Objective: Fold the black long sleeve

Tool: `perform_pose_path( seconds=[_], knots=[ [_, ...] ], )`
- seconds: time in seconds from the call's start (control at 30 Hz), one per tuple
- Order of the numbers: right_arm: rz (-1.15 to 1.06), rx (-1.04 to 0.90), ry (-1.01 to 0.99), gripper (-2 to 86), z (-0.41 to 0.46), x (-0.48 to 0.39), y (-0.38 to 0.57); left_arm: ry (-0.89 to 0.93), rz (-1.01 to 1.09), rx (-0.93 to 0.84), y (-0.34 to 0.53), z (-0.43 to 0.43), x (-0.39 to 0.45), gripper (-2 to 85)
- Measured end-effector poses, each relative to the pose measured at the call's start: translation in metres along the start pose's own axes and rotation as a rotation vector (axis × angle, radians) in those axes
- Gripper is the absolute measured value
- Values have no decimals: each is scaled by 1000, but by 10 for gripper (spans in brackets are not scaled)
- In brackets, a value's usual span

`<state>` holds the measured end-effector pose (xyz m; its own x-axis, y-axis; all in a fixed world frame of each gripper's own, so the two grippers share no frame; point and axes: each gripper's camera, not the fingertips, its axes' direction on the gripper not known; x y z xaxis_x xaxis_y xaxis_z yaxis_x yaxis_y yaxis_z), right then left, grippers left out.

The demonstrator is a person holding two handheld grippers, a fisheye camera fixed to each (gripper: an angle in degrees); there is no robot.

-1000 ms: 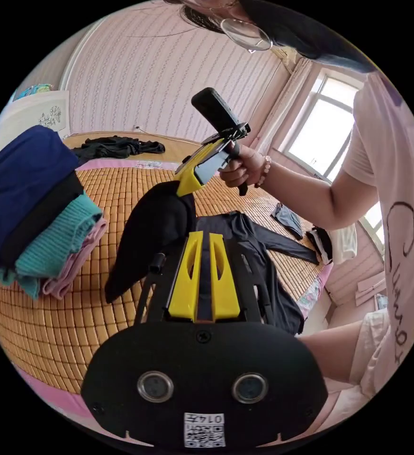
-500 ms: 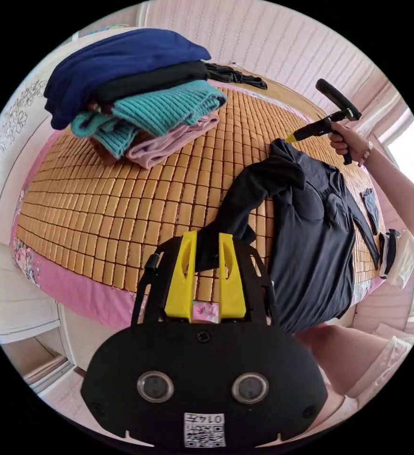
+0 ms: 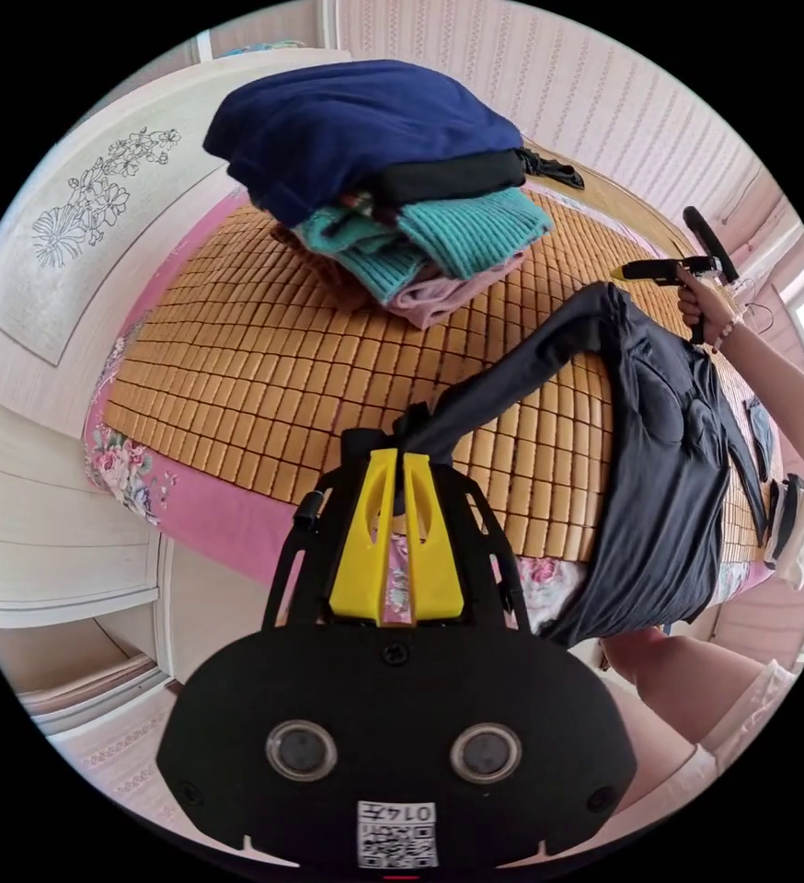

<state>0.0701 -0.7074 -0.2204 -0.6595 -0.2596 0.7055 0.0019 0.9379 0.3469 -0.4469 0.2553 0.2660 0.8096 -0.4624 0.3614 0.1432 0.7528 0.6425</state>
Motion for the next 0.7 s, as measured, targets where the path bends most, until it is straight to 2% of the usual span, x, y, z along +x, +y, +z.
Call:
perform_pose_path(
  seconds=[0.17,0.3,0.33,0.43,0.53,0.7],
  knots=[
    [-46,-40,24,17,32,-10,-14,-21,-141,-20,-5,8,-39,17],
    [-169,-114,40,90,51,-35,-10,-88,-176,10,12,-2,-52,38],
    [-198,-177,65,89,66,-40,-7,-78,-185,4,15,-1,-54,44],
    [-251,-152,233,9,83,-51,1,8,-218,-35,23,14,-57,76],
    [-256,-157,260,-6,92,-54,1,32,-232,-59,24,31,-54,83],
    [-121,-24,277,-9,78,-30,-9,61,-244,4,26,22,-52,82]
  ],
)
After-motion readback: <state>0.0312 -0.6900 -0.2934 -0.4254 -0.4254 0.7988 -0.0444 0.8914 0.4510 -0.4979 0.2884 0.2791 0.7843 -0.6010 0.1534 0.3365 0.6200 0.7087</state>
